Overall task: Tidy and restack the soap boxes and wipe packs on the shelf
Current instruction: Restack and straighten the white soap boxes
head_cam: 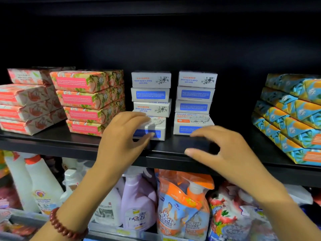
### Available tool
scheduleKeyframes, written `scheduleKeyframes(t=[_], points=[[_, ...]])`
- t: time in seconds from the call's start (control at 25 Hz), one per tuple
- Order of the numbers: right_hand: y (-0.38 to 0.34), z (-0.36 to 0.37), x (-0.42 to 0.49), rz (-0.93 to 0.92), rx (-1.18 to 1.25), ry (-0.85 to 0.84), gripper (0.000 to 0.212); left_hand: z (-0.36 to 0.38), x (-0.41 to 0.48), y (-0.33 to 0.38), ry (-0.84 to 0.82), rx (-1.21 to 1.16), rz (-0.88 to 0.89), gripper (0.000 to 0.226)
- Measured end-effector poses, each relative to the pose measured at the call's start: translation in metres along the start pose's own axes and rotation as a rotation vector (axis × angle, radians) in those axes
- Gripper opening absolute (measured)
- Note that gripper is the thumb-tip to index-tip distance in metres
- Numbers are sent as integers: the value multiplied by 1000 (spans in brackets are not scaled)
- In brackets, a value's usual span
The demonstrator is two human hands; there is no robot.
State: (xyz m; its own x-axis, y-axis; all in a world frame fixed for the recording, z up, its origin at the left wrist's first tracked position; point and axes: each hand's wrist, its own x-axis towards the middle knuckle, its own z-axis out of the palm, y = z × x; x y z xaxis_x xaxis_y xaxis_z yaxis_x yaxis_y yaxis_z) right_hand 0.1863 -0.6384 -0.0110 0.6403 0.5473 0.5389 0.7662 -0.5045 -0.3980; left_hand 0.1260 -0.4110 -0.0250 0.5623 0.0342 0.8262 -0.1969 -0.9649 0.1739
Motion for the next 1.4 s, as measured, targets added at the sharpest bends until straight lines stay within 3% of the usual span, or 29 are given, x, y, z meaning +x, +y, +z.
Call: scheduleKeyframes(t=[0.08,0.24,0.52,0.72,0.8,1.0,1.16,1.28,1.4], points=[[7,-8,15,-4,-92,86,50,2,-4,14,34,-87,52,20],[19,-4,33,28,-326,-72,55,9,-9,38,-206,-299,-55,34],[22,-12,22,-56,-151,26,37,15,-14,38,-200,-287,-58,35],[26,-11,24,99,-211,-80,81,15,-14,38,-202,-288,-83,37],[24,-10,22,70,-205,-2,77,14,-12,39,-220,-331,-142,39],[12,-8,5,-195,-80,243,68,9,5,44,-206,-696,-436,61],[-2,-4,2,-350,-57,358,64,6,19,49,-452,-1000,-528,38],[-3,-5,0,-293,-26,281,77,8,20,50,-425,-1059,-544,42],[2,-15,1,-90,142,189,81,8,17,48,-335,-1075,-481,42]])
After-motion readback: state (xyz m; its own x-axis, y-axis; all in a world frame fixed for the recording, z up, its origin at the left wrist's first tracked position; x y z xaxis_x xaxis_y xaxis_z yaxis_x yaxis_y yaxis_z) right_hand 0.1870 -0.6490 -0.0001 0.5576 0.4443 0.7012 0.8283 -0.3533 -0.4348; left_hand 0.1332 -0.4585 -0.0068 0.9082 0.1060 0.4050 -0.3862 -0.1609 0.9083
